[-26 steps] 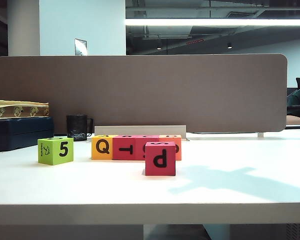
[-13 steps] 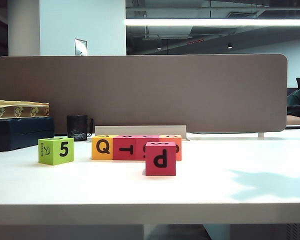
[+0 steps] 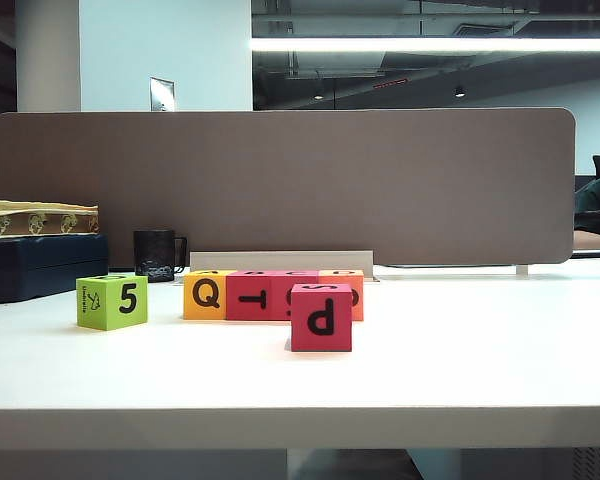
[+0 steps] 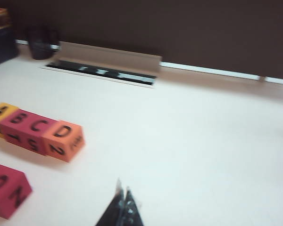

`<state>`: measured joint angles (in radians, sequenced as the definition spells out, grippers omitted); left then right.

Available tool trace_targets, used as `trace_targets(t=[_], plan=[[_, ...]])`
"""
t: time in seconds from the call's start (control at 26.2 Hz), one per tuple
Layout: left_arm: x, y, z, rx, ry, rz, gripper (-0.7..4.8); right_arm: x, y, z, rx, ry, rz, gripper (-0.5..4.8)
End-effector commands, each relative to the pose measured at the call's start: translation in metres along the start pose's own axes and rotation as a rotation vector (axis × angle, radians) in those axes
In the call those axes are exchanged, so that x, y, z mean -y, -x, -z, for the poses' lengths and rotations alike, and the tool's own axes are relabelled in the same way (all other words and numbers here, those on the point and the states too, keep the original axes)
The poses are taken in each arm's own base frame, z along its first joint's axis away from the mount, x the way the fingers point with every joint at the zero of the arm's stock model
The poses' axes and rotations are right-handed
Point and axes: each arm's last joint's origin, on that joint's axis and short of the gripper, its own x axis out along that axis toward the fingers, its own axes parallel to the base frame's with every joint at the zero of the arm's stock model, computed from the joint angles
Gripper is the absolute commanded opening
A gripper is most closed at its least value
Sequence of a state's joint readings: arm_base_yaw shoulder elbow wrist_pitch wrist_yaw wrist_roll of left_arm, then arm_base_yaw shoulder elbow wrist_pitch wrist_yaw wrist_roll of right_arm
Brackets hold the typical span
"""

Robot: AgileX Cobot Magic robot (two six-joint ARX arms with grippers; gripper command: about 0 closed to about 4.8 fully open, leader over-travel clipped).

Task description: Select the appropriate blocks from the scattered letter blocks on the table and arrange them in a row to spell out "ABCD".

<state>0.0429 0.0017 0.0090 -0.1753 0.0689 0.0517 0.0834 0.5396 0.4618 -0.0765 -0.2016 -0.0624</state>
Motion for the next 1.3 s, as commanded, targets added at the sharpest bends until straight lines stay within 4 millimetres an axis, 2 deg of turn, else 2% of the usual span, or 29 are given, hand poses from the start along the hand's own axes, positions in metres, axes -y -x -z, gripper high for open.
trace_targets(t=[0.04,0.23,0.61,1.07,1.3], plan=[[0.0,0.0,0.0,-0.003,0.0,0.002,-0.05,0.001,0.005,0.016,0.018,0.003,0.023,-0.01],[0.0,0.0,0.0,-0.003,0.0,0.002,-0.05,-0.002,0.01,0.047,0.002,-0.001,0.042,-0.01],[0.0,0.0,0.0,-0.003,0.0,0.002,-0.05,-0.005,0.015,0.089,0.01,0.0,0.055,-0.01],[0.0,0.0,0.0,-0.004,0.0,0.002,-0.05,-0.006,0.019,0.114,0.043,-0.012,0.09,-0.01],[0.0,0.0,0.0,-0.004,0.0,0.002,-0.05,-0.003,0.021,0.118,0.013,-0.055,0.203,-0.01]])
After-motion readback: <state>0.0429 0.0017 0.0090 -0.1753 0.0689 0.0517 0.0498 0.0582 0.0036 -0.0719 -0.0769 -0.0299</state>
